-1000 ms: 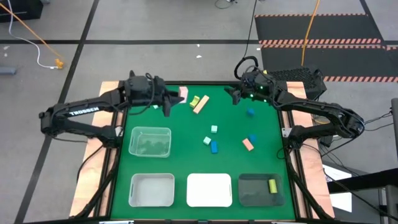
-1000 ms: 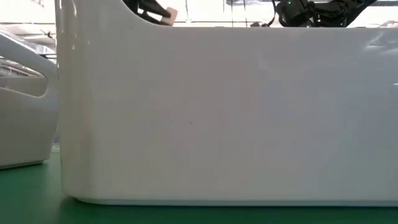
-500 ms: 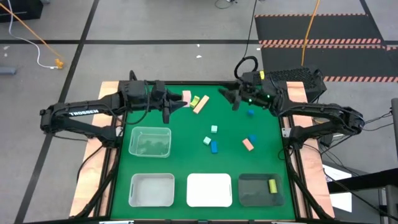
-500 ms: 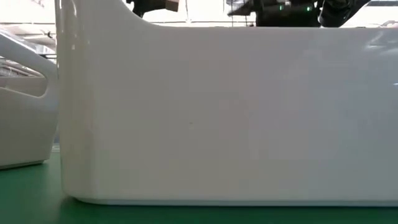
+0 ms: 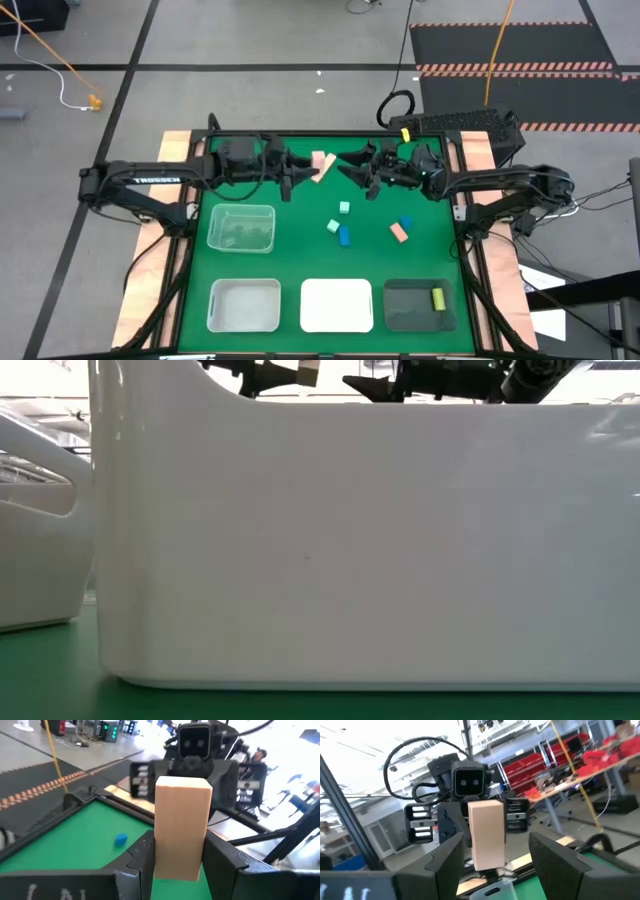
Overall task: Sort & place blocks by color
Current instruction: Put the top left pink block into the white bin
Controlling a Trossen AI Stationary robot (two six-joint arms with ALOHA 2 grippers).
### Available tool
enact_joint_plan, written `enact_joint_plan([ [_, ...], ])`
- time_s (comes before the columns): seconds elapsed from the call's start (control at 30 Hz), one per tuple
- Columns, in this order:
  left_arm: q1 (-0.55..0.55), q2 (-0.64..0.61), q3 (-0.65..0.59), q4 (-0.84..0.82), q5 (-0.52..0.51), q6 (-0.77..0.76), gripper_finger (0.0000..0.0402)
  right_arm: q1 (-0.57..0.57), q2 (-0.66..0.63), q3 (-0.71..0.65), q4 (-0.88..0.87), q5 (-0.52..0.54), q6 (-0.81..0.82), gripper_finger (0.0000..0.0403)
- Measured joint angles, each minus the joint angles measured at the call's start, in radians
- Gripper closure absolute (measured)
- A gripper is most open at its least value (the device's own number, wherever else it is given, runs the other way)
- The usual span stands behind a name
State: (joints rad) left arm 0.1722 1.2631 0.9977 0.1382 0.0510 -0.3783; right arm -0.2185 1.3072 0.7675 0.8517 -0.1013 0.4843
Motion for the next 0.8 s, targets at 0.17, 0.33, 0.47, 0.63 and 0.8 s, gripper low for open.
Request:
enact_joint_plan([
  [0.17, -0.038, 0.039, 0.000, 0.036, 0.001, -0.085, 0.0274, 0.033, 0.044, 0.058, -0.039, -0.002, 0.016, 0.0188],
  [0.33, -0.077, 0.045, 0.000, 0.050, -0.002, -0.115, 0.0274, 0.053, 0.078, 0.095, -0.039, -0.009, 0.028, 0.0188],
  [0.47, -0.090, 0.045, 0.000, 0.056, -0.030, -0.123, 0.0274, 0.059, 0.087, 0.099, -0.045, -0.034, 0.029, 0.0188],
  [0.63, -0.090, 0.045, 0.000, 0.056, -0.052, -0.123, 0.0274, 0.077, 0.085, 0.099, -0.040, -0.058, 0.028, 0.0191],
  [0.8, -0.089, 0.052, 0.000, 0.058, -0.053, -0.122, 0.0274, 0.088, 0.086, 0.099, -0.046, -0.051, 0.027, 0.0219],
])
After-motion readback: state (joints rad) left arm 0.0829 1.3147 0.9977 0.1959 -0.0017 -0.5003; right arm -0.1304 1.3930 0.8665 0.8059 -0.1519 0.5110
